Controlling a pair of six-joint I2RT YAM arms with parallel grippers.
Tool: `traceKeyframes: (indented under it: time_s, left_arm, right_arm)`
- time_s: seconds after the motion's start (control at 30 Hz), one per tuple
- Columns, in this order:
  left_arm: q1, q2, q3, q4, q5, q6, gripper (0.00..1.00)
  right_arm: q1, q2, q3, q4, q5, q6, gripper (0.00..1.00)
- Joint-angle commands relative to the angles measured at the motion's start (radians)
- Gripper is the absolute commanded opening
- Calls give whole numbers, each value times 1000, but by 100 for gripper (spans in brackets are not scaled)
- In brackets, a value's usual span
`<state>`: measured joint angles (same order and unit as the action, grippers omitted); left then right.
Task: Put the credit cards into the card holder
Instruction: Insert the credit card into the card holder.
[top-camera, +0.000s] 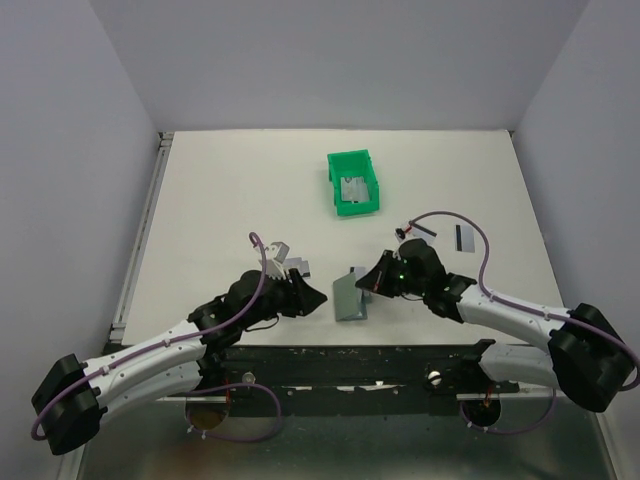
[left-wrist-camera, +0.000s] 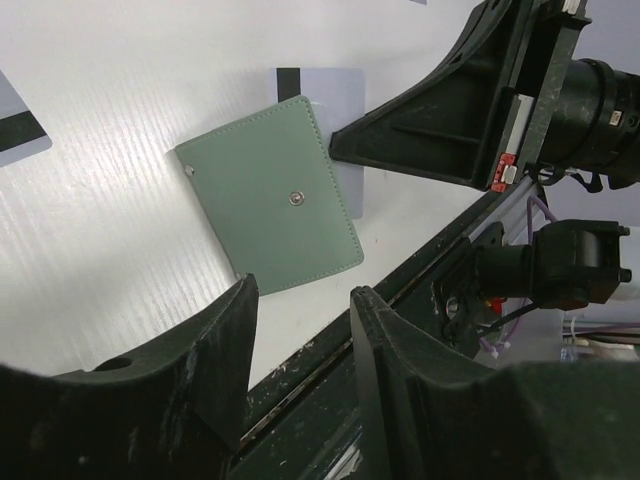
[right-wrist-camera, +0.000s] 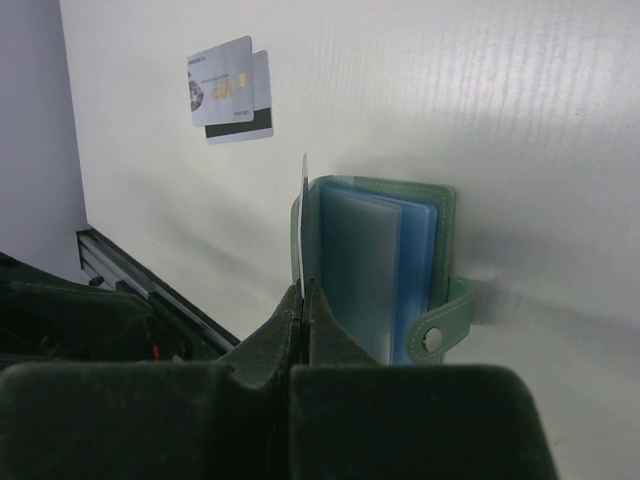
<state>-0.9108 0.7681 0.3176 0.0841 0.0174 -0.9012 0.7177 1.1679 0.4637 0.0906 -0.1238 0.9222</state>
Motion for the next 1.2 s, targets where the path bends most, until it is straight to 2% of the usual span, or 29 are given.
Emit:
traceKeyframes:
  time_s: [0.0, 0.2, 0.33, 0.9, 1.03, 1.17]
  left_arm:
    - [4, -13, -12, -23, -10, 7, 50]
    - [4, -15, -11, -32, -10, 10, 48]
    - [4, -13, -6, -33, -34, 16, 48]
    - [6, -65, -29, -70, -53, 12, 43]
    - [4, -92, -31, -83, -63, 12, 38]
    - [6, -130, -26, -142, -77, 15, 29]
  right_arm:
    - [-6, 10, 44, 52, -69, -29, 0]
    - [-6, -34, 95, -89, -21, -85, 0]
    - [-6, -47, 89, -117, -26, -88, 1]
    - [-4, 104, 99, 101, -214, -13, 0]
    - [0, 144, 112, 133, -231, 3, 0]
    - [15, 190, 133, 141, -231, 6, 1]
